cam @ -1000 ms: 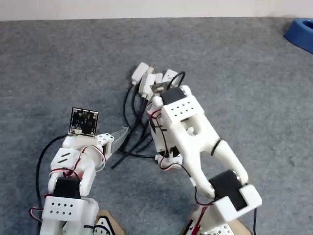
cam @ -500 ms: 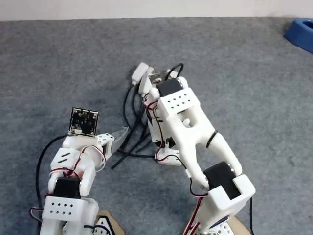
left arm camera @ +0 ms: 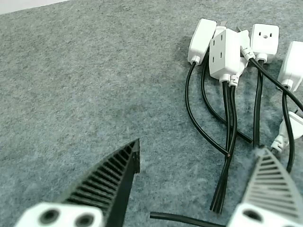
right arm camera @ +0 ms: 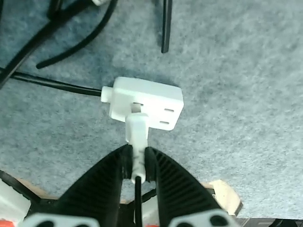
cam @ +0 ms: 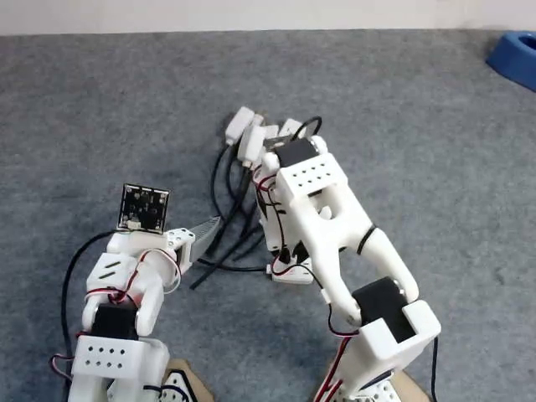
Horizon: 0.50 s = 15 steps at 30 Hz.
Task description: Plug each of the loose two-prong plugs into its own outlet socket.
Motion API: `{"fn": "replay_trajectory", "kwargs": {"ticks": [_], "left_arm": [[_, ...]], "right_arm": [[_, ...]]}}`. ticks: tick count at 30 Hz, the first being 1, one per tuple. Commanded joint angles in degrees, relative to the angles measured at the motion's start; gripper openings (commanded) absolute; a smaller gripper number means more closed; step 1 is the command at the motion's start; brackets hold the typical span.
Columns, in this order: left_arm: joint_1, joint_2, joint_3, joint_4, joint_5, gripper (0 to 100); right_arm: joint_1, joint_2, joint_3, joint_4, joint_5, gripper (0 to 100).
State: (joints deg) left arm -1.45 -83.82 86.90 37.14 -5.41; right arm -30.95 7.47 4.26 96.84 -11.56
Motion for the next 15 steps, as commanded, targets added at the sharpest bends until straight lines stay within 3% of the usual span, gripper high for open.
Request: {"fn": "replay_trajectory", "kwargs": {"ticks": [1,9,15], "left_arm": [[-0.3,-0.2,-0.3,-1.0,0.4,36],[-0.3,-0.2,-0.3,-1.0,0.4,36],[-0.3,-0.2,-0.3,-1.1,0.4,36]], "right_arm": [[1.0,-0.4,0.9,-1.9,0.7,0.7],[-0.1,-0.4,11.4,-11.1,0.8,0.7],[-1.9,-0.4,12.5,-12.4,0.9,0.7]]}}
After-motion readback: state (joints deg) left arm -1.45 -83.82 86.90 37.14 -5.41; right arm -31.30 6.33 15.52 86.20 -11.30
